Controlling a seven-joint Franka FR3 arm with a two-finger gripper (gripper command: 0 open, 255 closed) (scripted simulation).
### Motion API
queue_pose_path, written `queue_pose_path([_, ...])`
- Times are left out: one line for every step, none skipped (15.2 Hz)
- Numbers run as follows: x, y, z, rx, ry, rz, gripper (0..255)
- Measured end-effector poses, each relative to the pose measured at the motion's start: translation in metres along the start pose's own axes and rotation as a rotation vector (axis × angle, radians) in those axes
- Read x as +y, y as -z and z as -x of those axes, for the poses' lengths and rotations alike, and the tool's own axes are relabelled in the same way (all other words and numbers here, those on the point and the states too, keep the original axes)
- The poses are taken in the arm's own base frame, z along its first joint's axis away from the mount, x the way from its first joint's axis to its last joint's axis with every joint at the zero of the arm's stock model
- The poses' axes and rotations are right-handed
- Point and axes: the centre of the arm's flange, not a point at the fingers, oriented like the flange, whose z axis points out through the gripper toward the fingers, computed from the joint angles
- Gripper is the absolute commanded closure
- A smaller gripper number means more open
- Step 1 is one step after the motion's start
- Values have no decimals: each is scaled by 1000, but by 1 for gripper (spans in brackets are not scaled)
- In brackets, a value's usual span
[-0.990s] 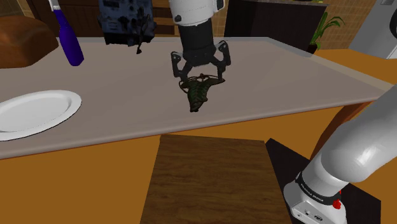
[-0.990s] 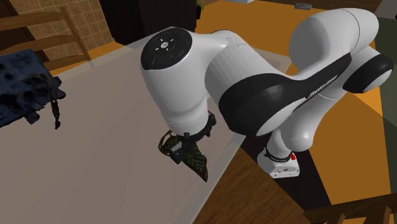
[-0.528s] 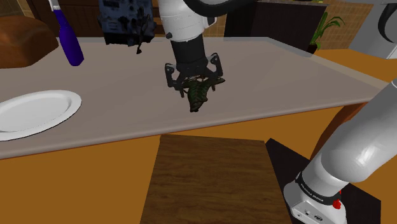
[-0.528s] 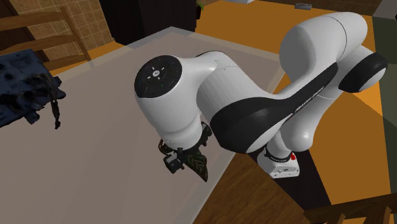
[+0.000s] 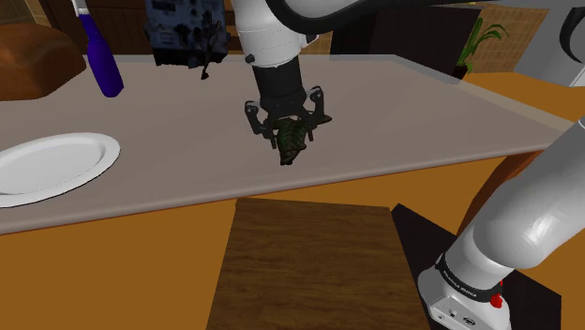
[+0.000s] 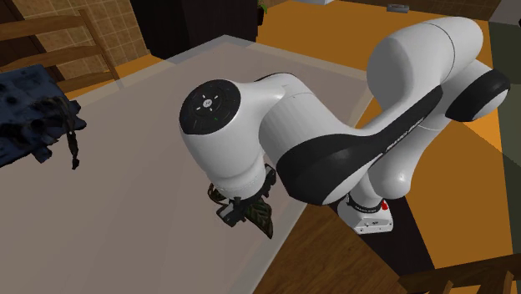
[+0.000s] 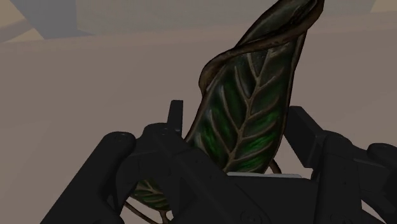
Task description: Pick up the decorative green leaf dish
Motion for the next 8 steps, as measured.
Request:
queue_pose_path([0, 0, 0, 0, 0, 0, 255])
queue_pose_path([0, 0, 0, 0, 0, 0, 255])
queue_pose_path([0, 0, 0, 0, 0, 0, 255])
queue_pose_path([0, 0, 0, 0, 0, 0, 255])
queue_pose_path([0, 0, 0, 0, 0, 0, 255])
queue_pose_path([0, 2, 0, 0, 0, 0, 255])
queue_pose_path([1, 6, -1, 0, 0, 0, 255])
queue_pose_path([2, 10, -1, 0, 0, 1, 255])
